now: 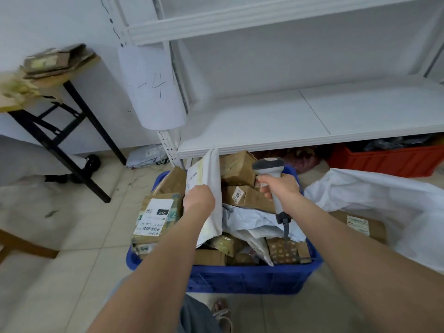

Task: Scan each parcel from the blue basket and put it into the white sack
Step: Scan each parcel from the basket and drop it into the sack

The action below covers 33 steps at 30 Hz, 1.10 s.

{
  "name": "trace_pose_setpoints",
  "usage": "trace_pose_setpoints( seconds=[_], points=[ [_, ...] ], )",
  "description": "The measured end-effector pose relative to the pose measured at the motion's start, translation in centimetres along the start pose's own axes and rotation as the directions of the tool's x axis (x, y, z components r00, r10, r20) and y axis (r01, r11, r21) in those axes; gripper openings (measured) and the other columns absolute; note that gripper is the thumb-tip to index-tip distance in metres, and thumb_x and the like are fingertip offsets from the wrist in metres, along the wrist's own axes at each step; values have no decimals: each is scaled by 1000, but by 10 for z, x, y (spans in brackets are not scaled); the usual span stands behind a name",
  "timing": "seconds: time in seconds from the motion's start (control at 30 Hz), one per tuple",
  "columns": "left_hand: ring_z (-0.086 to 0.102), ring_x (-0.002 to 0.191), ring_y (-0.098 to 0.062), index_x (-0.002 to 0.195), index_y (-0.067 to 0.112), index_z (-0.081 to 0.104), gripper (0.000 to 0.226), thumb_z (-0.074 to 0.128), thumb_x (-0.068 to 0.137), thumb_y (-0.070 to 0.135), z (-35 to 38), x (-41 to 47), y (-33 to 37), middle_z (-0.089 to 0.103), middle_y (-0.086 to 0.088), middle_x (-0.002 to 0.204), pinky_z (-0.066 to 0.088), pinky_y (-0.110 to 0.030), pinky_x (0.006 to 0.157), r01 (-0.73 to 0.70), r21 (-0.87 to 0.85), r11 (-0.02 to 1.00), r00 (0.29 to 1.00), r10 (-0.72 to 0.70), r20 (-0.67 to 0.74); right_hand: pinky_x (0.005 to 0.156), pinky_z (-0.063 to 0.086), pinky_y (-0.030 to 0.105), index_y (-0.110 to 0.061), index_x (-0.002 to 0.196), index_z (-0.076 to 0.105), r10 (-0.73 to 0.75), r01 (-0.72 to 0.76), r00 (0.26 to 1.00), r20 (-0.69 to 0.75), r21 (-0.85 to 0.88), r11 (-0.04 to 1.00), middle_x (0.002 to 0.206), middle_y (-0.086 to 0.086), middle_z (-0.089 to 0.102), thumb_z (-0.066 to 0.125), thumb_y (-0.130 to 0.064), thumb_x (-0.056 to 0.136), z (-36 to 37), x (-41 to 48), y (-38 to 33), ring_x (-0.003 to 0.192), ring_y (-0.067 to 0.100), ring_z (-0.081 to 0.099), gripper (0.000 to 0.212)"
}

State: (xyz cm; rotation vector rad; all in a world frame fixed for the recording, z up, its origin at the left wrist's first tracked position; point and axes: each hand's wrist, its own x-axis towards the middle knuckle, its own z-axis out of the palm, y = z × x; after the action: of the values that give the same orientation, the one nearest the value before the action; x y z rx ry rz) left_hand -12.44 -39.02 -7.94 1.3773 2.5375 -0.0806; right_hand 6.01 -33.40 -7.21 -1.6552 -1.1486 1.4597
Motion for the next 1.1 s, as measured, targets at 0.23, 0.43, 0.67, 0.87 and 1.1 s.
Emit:
trace_pose_setpoints(
  seconds=[0.23,0.43,0.67,0.87,1.1],
  points=[
    [62,93,-30,112,2,58,28,35,97,7,-58,-21,3,64,-14,106,45,-33,66,-84,22,996,962,86,-258,53,46,24,-12,83,63,-79,88,995,-67,160,983,63,3,68,74,-28,80,-23,-23,-13,45,10,58,19],
    [64,86,-30,128,18,48,45,36,90,-4,-106,-42,10,64,-6,114,42,-33,60,-314,322,893,757,440,-483,61,50,29,-12,91,61,-58,159,973,-223,469,869,75,5,64,73,-24,84,-64,-44,-28,55,15,57,18],
    [63,112,-27,136,17,53,62,61,80,-7,-52,-63,31,51,-3,142,58,-40,75,-598,344,724,572,686,-450,84,48,33,-12,110,63,-88,147,942,-324,163,976,108,7,66,73,-42,77,-101,-55,-25,102,29,63,45],
    [43,133,-18,136,35,50,46,48,93,20,-23,-63,41,47,9,145,28,-37,113,-642,351,681,648,727,-226,96,44,32,-4,127,57,-103,102,985,-137,-19,995,131,13,60,75,-25,80,-76,-55,-1,123,27,54,54],
    [39,131,-26,136,23,49,52,53,90,47,-60,-46,26,43,-4,144,35,-42,106,-380,-63,923,893,347,-287,91,46,19,1,132,52,-75,75,997,-22,-11,997,132,9,56,62,-10,92,-50,-53,10,129,27,47,43]
  ],
)
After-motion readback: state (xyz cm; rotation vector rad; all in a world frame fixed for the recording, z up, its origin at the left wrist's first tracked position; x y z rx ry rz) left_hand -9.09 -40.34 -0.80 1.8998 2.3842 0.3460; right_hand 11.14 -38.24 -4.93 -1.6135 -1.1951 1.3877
